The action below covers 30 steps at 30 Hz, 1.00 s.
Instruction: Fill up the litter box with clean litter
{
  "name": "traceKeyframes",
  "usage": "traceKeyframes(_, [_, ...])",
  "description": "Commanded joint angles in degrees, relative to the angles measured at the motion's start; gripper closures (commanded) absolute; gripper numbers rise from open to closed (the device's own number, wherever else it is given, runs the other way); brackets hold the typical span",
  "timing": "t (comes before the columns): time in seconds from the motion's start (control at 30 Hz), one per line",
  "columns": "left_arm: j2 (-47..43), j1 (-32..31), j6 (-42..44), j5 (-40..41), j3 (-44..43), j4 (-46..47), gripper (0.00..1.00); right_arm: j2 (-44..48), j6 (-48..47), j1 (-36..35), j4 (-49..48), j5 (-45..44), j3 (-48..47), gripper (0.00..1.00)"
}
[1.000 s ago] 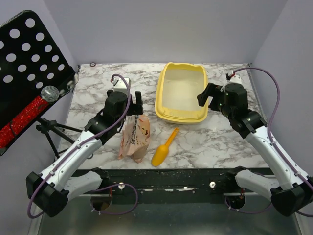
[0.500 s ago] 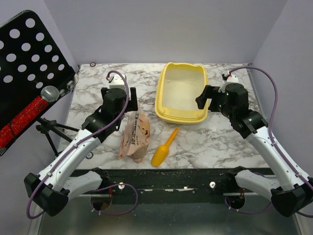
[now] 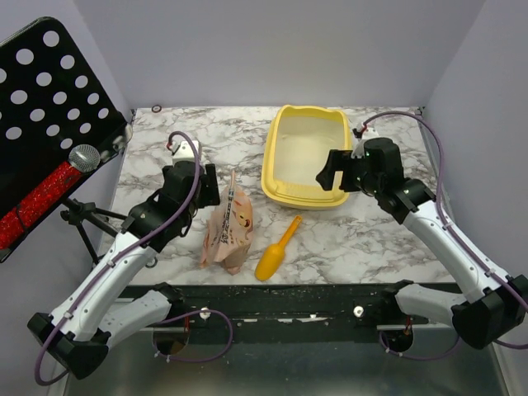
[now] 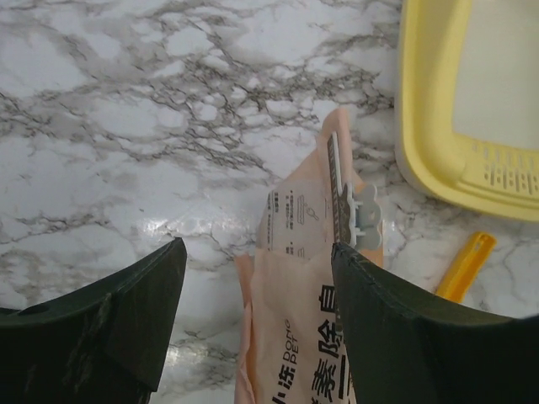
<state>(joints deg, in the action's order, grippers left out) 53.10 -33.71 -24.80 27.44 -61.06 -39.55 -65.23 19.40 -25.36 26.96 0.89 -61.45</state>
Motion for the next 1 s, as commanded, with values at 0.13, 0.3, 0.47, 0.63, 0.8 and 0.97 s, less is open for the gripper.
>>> traceKeyframes(0.13, [-3.3, -0.5, -1.7, -12.9, 4.6, -4.1, 0.25, -4.7, -1.0, -6.4, 4.8, 1.7, -3.4, 0.0])
traceKeyframes(0.3, [-3.8, -0.5, -1.2, -13.2, 5.5, -2.1, 0.25, -10.1, 3.2, -6.8, 3.0, -10.9, -4.3, 0.01])
traceKeyframes(0.47, [-4.0, -0.5, -0.4, -13.1, 6.2, -1.6, 0.25, -16.7, 3.7, -6.7, 3.1, -21.4, -7.4, 0.01])
traceKeyframes(0.63, [-4.1, -0.5, 0.4, -13.3, 6.7, -0.4, 0.25, -22.3, 7.3, -6.7, 2.8, -22.0, -9.0, 0.03])
traceKeyframes(0.8, [-3.7, -0.5, 2.0, -13.3, 6.2, 0.0, 0.25, -21.2, 9.6, -5.5, 2.4, -28.4, -8.9, 0.02])
traceKeyframes(0.97, [-3.5, -0.5, 3.2, -13.6, 6.9, 1.5, 0.25, -19.3, 9.6, -2.9, 2.7, -31.6, -7.7, 0.02])
